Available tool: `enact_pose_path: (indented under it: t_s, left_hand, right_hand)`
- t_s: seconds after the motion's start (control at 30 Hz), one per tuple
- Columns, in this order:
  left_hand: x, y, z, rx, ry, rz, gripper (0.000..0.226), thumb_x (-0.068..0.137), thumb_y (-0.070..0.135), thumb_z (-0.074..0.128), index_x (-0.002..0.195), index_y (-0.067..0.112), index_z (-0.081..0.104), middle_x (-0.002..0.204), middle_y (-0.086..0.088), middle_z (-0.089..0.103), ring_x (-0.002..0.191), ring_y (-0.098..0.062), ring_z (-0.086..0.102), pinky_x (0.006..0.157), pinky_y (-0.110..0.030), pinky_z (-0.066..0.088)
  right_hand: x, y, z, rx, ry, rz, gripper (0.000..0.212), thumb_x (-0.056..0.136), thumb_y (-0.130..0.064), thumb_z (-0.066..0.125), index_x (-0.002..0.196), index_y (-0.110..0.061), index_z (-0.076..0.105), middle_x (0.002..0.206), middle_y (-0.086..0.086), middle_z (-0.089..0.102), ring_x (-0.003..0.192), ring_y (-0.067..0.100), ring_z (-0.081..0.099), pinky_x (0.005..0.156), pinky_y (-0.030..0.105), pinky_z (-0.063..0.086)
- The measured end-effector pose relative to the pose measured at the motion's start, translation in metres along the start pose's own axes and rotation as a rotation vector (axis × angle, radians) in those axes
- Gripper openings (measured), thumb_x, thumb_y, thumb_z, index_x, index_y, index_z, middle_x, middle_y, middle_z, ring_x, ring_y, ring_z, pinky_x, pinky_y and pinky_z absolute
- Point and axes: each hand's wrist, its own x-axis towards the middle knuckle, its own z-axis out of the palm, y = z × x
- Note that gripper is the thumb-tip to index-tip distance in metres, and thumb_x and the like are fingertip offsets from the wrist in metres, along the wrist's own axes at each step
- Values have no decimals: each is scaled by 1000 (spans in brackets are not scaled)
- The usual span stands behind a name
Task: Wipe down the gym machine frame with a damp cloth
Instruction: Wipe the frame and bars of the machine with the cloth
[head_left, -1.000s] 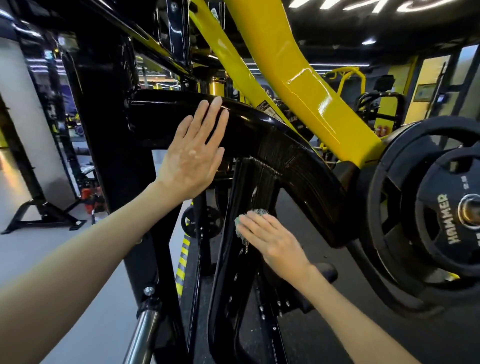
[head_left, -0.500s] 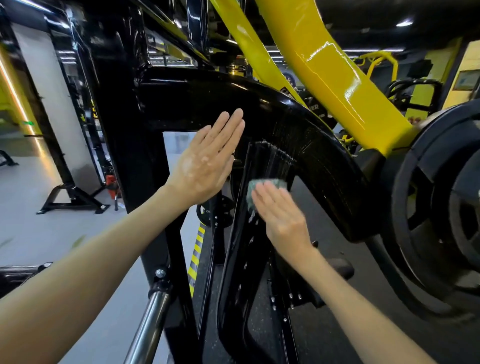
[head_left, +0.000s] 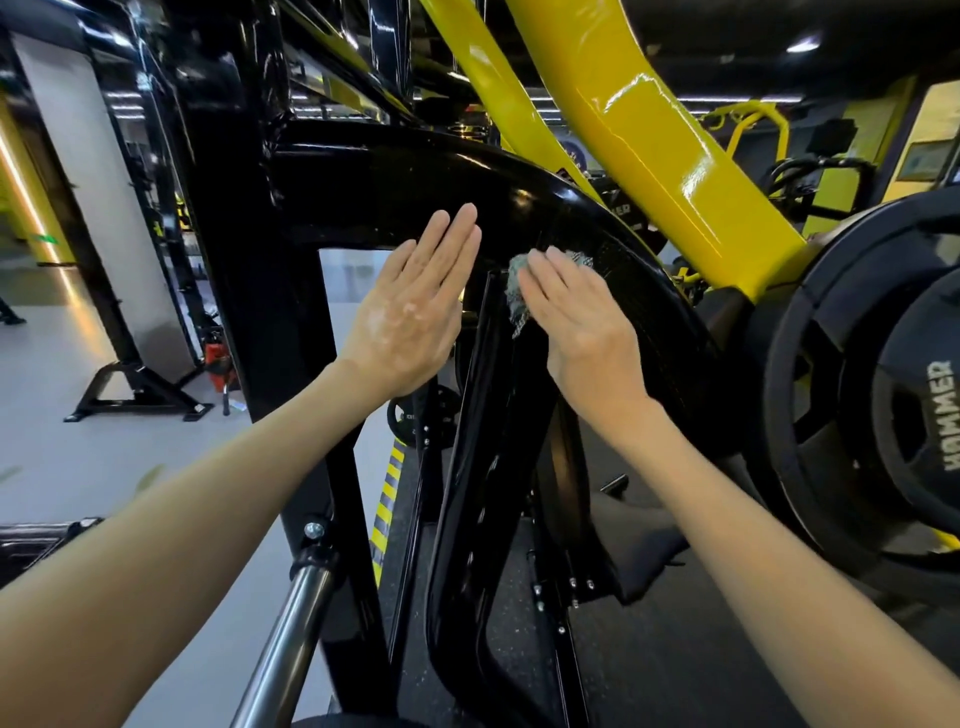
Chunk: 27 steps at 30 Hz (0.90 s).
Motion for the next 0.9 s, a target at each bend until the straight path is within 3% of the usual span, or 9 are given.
enact_pose_path:
  t_s: [0.17,0.33,0.5,0.57,0.73,0.9]
  left_hand:
    - [0,2,4,2,8,-11,68,100,17,39,155,2,1,165,-15,8,152,-29,6,122,-40,9]
    - [0,1,5,-10,17,-4,70,99,13,40,155,3,1,165,-14,5,152,-28,4,122,-39,6]
    - [-1,2,4,4,25,-13,71,98,12,42,156,2,2,165,-16,9,152,-29,6,122,-39,7]
    - [-1,4,5,3,33,-20,72,97,12,44,155,2,3,164,-16,10,152,-29,6,122,-38,6]
    - [0,4,5,5,36,-33,73,97,11,45,156,2,2,165,-16,9,151,-25,0,122,-35,-2]
    - [0,5,5,12,56,-37,72,96,10,45,155,1,6,164,-17,13,152,-31,10,122,-34,-2]
  right_hand:
    - [-52,-30,30,25,53,72,53,89,13,46,140,0,45,148,17,41,140,31,37,119,46,26]
    - [-138,-61,44,-26,-237,-169,60,85,13,54,142,-4,46,151,12,41,142,25,36,115,43,34]
    - [-112,-39,30,-43,-311,-272,66,82,15,51,143,-6,44,150,11,44,141,26,39,114,43,35]
    - [-80,-29,20,-66,-244,-188,67,79,16,47,143,-4,44,150,14,44,140,29,40,114,46,34]
    - [-14,-15,8,-65,-24,30,51,92,9,38,140,-2,49,146,16,47,138,31,42,117,43,28]
    - [-48,-34,28,24,33,93,47,94,10,39,139,-1,48,145,18,48,139,31,39,120,43,21]
